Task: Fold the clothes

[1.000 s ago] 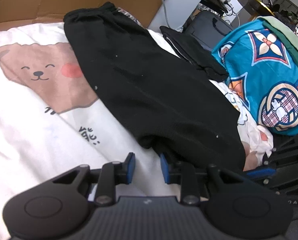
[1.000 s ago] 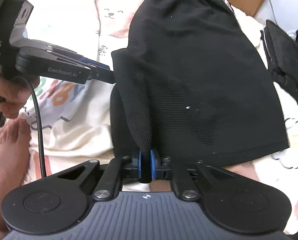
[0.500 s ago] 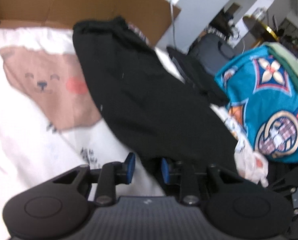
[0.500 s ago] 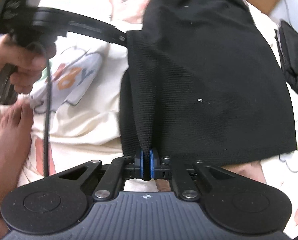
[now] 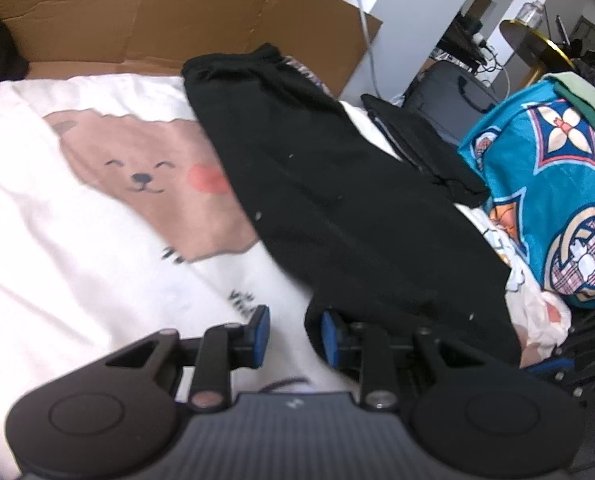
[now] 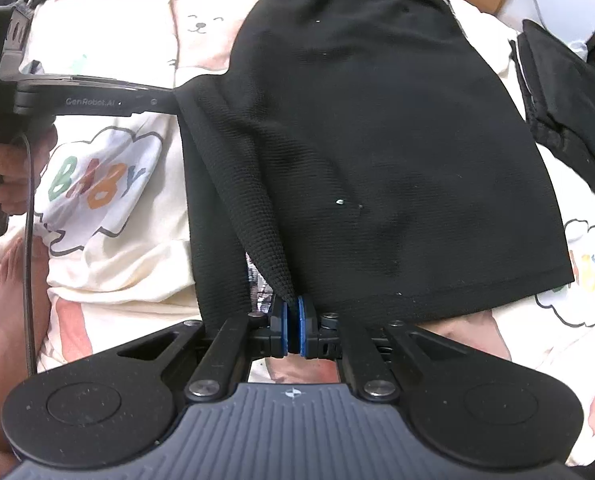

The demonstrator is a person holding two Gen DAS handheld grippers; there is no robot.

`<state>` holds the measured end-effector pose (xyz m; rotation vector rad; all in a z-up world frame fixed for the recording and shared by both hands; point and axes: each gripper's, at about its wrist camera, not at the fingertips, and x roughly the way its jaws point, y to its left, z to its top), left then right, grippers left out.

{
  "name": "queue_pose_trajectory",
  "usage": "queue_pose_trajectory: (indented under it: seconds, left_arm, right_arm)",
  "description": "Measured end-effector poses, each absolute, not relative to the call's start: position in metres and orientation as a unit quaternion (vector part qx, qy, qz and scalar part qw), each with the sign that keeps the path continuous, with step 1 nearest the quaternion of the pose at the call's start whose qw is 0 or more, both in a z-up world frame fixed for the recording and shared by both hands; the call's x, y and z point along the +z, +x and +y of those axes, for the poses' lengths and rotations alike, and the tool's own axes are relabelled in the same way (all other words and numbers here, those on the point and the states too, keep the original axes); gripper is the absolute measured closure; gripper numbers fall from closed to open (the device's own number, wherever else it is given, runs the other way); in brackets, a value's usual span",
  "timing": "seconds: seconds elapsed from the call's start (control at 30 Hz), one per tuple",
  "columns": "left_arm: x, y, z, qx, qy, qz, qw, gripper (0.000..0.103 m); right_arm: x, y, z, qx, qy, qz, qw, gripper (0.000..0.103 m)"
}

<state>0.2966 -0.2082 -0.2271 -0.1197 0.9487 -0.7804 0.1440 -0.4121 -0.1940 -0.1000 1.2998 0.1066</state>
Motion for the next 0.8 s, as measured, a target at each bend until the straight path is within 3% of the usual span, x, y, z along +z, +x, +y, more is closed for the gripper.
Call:
queue_pose_trajectory:
  seconds: [0.3, 0.37, 0.4, 0.47, 0.5, 0.6, 0.8]
  left_arm:
    - [-0.235, 0.292, -0.22, -0.391, -0.041, 0.454, 0.799, 0.074]
    - [-0.238, 0.295, -0.226, -0.384, -0.039, 0.456, 0.802, 0.074]
    - [-0.237, 0.297, -0.226, -0.381, -0.041, 0.455, 0.804, 0.075]
    - [-0.236, 0.298, -0.227, -0.381, -0.042, 0.451, 0.806, 0.088]
    - [-0.235, 0.296, -0.226, -0.382, -0.038, 0.447, 0.808, 0.096]
    - [-0.232, 0.292, -0.218, -0.379, -0.033, 0.438, 0.815, 0.101]
    - [-0.234, 0.288, -0.196, -0.373, -0.052, 0.438, 0.816, 0.103]
  right_arm:
    - [-0.185, 0.139, -0.414, 0.082, -0.026, 0.595, 0.799, 0.093]
    - [-0.181, 0.135, -0.412, 0.091, -0.022, 0.589, 0.802, 0.074]
    - [-0.179, 0.134, -0.412, 0.095, -0.02, 0.587, 0.804, 0.07]
    - [-0.177, 0.132, -0.412, 0.103, -0.015, 0.582, 0.806, 0.061]
    - [-0.177, 0.132, -0.412, 0.106, -0.01, 0.58, 0.807, 0.061]
    - [-0.177, 0.134, -0.418, 0.108, 0.015, 0.578, 0.808, 0.061]
    - [-0.18, 0.139, -0.442, 0.087, 0.097, 0.571, 0.811, 0.061]
